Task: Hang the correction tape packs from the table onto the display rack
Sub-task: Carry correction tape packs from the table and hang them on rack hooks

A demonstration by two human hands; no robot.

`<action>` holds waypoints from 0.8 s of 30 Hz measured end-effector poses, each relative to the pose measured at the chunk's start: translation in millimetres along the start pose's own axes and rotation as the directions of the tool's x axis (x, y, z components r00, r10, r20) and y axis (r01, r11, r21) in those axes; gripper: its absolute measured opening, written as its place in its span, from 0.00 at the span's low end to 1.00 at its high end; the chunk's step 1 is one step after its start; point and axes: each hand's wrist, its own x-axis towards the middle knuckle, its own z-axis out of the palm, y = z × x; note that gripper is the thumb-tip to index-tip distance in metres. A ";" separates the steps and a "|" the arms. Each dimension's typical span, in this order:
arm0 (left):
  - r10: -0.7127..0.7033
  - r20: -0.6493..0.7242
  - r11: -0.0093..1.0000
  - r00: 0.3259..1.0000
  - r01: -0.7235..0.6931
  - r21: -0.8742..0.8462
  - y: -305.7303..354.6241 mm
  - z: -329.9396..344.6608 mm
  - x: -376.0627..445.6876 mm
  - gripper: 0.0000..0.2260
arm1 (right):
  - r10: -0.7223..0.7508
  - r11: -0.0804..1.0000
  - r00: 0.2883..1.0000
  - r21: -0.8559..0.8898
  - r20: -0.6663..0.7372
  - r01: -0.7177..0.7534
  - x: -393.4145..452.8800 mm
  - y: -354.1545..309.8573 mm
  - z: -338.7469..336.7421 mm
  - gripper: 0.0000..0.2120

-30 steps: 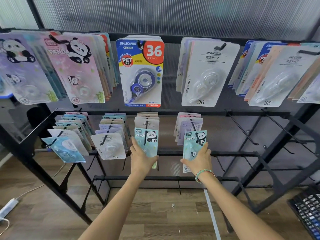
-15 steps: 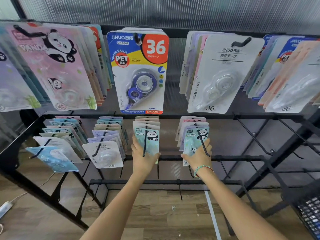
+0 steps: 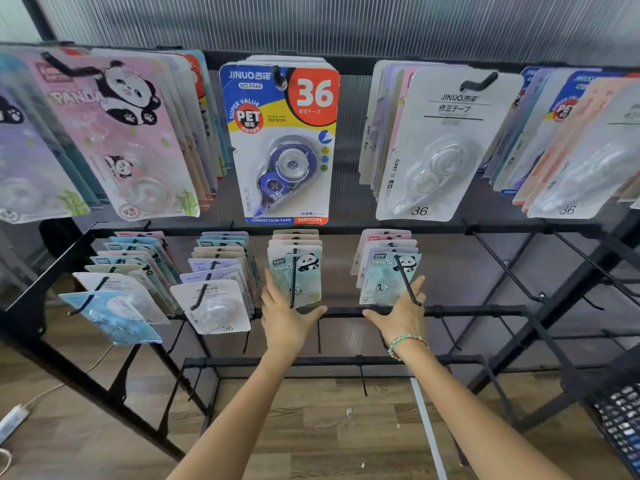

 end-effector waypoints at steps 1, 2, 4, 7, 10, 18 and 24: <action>0.013 -0.001 1.000 1.000 -0.013 0.009 0.8 -2.6 -2.8 0.59 | -0.006 1.000 1.000 -0.005 0.000 0.006 -3.3 -1.7 -0.7 0.61; 0.026 0.001 0.999 1.000 -0.026 0.023 1.0 -5.6 -5.9 0.58 | -0.010 1.000 1.000 -0.012 0.004 0.010 -7.5 -3.1 -1.2 0.61; 0.047 0.010 0.997 0.999 -0.047 0.060 2.0 -12.8 -12.9 0.56 | -0.030 0.998 0.999 -0.050 0.018 0.031 -17.5 -4.2 -2.4 0.58; 0.065 0.021 0.994 0.998 -0.067 0.092 3.8 -23.5 -32.7 0.52 | -0.079 0.992 0.993 -0.095 0.083 0.087 -36.8 -2.0 -9.6 0.49; 0.099 0.038 0.983 0.994 -0.104 0.153 6.5 -39.7 -59.4 0.47 | -0.139 0.984 0.979 -0.088 0.151 0.153 -58.6 -0.6 -21.7 0.45; 0.160 0.065 0.938 0.985 -0.172 0.302 40.1 -85.1 -137.1 0.37 | -0.353 0.929 0.919 -0.050 0.176 0.366 -129.5 0.4 -76.8 0.36; 0.231 0.001 0.943 0.973 -0.224 0.246 50.8 -115.8 -213.8 0.30 | -0.478 0.877 0.862 0.040 0.168 0.479 -194.7 7.4 -109.4 0.30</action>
